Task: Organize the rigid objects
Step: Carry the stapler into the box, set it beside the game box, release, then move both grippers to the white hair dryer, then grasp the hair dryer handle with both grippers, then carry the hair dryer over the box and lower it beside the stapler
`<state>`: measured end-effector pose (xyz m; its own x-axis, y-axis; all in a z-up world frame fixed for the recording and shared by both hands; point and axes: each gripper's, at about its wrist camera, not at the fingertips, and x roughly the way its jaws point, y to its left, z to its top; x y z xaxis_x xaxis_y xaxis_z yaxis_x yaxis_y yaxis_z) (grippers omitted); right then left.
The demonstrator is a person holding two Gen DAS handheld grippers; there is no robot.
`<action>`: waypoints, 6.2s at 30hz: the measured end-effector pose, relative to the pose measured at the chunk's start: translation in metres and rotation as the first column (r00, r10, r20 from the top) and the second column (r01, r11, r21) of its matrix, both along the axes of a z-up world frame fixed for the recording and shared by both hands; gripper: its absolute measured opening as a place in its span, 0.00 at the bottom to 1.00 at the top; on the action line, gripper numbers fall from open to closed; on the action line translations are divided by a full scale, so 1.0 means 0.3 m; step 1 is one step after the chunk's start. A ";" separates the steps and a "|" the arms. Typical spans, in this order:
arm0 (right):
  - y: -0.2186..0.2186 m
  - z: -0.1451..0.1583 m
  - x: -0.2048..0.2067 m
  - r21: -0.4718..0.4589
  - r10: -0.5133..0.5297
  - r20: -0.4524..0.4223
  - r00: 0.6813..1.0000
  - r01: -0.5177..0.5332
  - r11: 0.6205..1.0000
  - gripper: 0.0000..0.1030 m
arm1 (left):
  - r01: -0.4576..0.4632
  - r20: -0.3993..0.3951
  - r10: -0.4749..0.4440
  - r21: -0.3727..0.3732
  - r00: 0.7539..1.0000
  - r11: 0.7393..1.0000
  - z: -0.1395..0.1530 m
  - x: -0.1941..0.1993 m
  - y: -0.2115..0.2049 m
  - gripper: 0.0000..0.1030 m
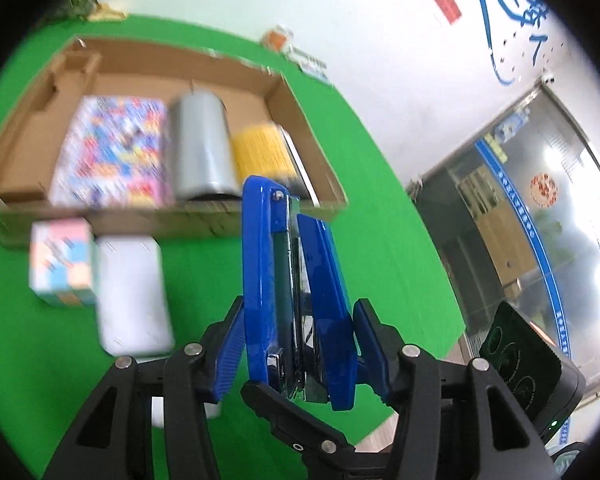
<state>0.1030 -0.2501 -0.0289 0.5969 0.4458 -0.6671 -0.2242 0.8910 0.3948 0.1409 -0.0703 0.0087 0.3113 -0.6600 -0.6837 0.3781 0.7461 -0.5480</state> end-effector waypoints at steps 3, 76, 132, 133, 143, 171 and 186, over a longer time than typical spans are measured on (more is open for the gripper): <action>0.085 0.059 0.065 -0.021 0.031 0.038 0.999 -0.030 0.999 0.53 | -0.029 0.047 0.029 -0.016 0.998 0.999 0.047 0.034 0.084 0.50; 0.495 -0.145 0.674 -0.192 0.047 -0.213 0.976 -0.089 0.977 0.47 | -0.278 0.138 0.264 0.092 0.955 0.956 -0.065 0.373 0.620 0.51; 0.203 -0.249 -0.251 -0.069 0.200 -0.109 0.974 -0.208 0.976 0.46 | 0.023 -0.287 -0.020 0.006 0.958 1.000 -0.432 -0.155 0.191 0.43; 0.207 -0.254 -0.250 -0.068 0.202 -0.117 0.972 -0.211 0.975 0.46 | 0.026 -0.287 -0.022 0.008 0.958 1.000 -0.427 -0.154 0.189 0.43; 0.216 -0.265 -0.257 -0.117 0.194 -0.124 0.973 -0.209 0.971 0.33 | 0.008 -0.302 0.001 0.028 0.953 1.000 -0.426 -0.149 0.185 0.30; 0.174 -0.067 -0.177 -0.147 0.134 0.076 0.988 -0.122 0.982 0.28 | -0.004 -0.079 0.005 0.007 0.997 1.000 -0.191 -0.089 0.163 0.29; 0.211 0.079 0.047 -0.156 0.134 0.145 0.980 -0.111 0.981 0.28 | -0.015 0.004 0.015 -0.014 1.000 1.000 -0.058 0.096 0.191 0.29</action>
